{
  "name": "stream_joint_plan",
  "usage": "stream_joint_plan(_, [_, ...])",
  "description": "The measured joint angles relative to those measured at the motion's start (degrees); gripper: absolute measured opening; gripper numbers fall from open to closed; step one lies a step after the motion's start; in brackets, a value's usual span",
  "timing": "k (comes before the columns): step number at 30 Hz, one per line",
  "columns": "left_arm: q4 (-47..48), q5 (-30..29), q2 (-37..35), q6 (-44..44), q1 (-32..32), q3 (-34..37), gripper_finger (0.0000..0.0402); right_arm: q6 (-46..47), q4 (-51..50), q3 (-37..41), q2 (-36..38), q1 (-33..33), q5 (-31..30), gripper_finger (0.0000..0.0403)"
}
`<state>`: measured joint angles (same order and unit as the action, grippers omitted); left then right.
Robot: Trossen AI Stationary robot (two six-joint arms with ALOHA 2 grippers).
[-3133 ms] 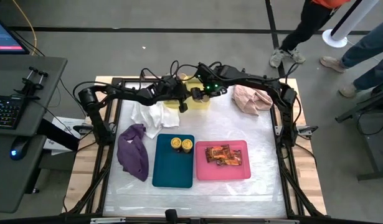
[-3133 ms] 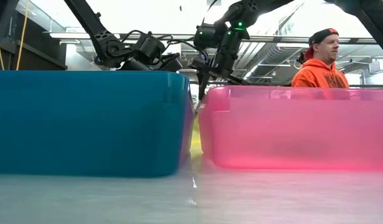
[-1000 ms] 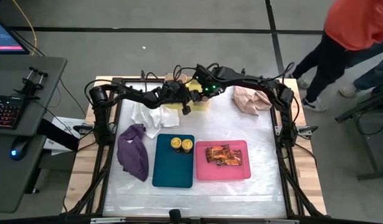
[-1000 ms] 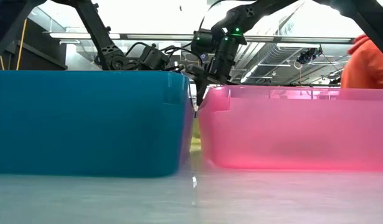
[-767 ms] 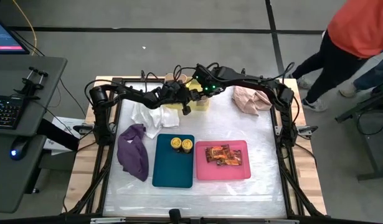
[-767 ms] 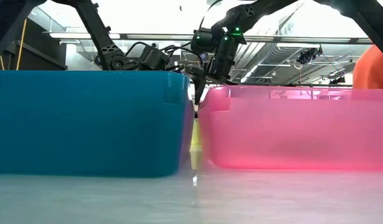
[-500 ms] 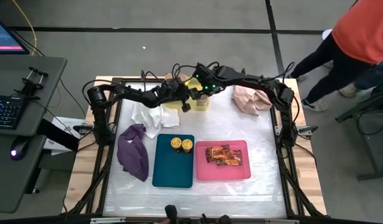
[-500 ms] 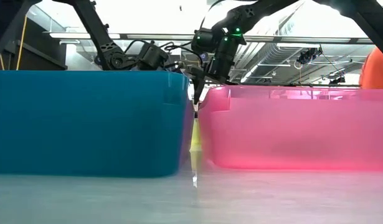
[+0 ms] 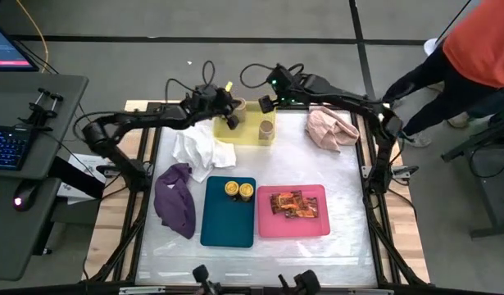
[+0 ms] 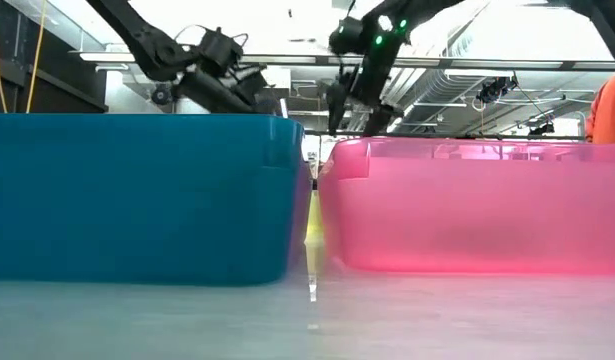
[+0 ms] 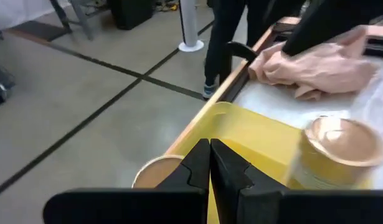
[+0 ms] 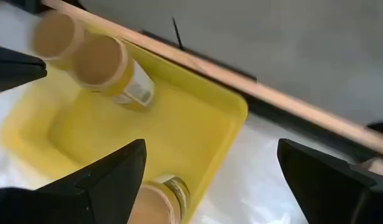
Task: Sort spices by type
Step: Put the golden seasoning bottle into the yellow bin aligned with the other golden seasoning bottles
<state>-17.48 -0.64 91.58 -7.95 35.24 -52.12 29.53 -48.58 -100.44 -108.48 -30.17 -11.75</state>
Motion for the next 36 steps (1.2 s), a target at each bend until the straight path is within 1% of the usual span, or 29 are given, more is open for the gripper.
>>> stream_joint_plan(2, [3.54,1.65,-3.26,1.33,-0.03,0.02,0.0000,-3.54,-0.05,-0.09,2.02,0.25,0.25,0.0358])
stream_joint_plan(6, [7.97,8.86,-9.14,4.99,-0.24,0.03,0.0000,-10.14,-3.30,-0.09,5.05,2.04,0.19,0.0358])
stream_joint_plan(9, [5.63,12.18,-13.69,7.09,-0.47,2.15,0.0000,-12.84,-8.42,-0.09,6.42,3.99,-1.06,0.0358])
stream_joint_plan(11, [1.99,12.34,-16.89,8.51,-0.47,5.01,0.0000,-14.15,-13.00,-0.09,6.70,5.64,-3.32,0.0358])
stream_joint_plan(14, [-2.65,12.06,-21.32,12.57,0.37,10.16,0.0000,-14.57,-19.93,-0.03,6.65,8.42,-9.14,0.0358])
stream_joint_plan(17, [-4.81,11.83,-25.18,16.95,1.21,14.58,0.0000,-13.88,-23.89,-0.02,6.42,11.09,-14.82,0.0358])
stream_joint_plan(19, [-4.96,11.65,-27.33,18.33,1.19,16.76,0.0000,-13.25,-25.38,0.02,6.27,12.39,-16.58,0.0358])
stream_joint_plan(24, [-4.20,9.02,-30.34,18.87,0.16,19.29,0.0000,-13.66,-28.94,0.02,6.26,14.76,-16.41,0.0358])
stream_joint_plan(28, [-3.79,8.85,-30.94,18.89,-0.06,19.52,0.0000,-12.84,-34.43,0.02,6.51,15.67,-16.95,0.0358])
stream_joint_plan(31, [-3.27,8.85,-30.94,18.89,-0.06,19.52,0.0000,-12.12,-35.17,0.15,7.43,15.38,-16.53,0.0358])
stream_joint_plan(34, [-2.49,8.91,-30.92,18.93,-0.06,19.52,0.0000,-11.75,-32.24,3.98,10.63,14.63,-14.94,0.0358])
stream_joint_plan(36, [-2.11,9.09,-30.92,19.41,-0.08,19.52,0.0000,-10.09,-28.94,9.82,14.18,13.94,-12.94,0.0358])
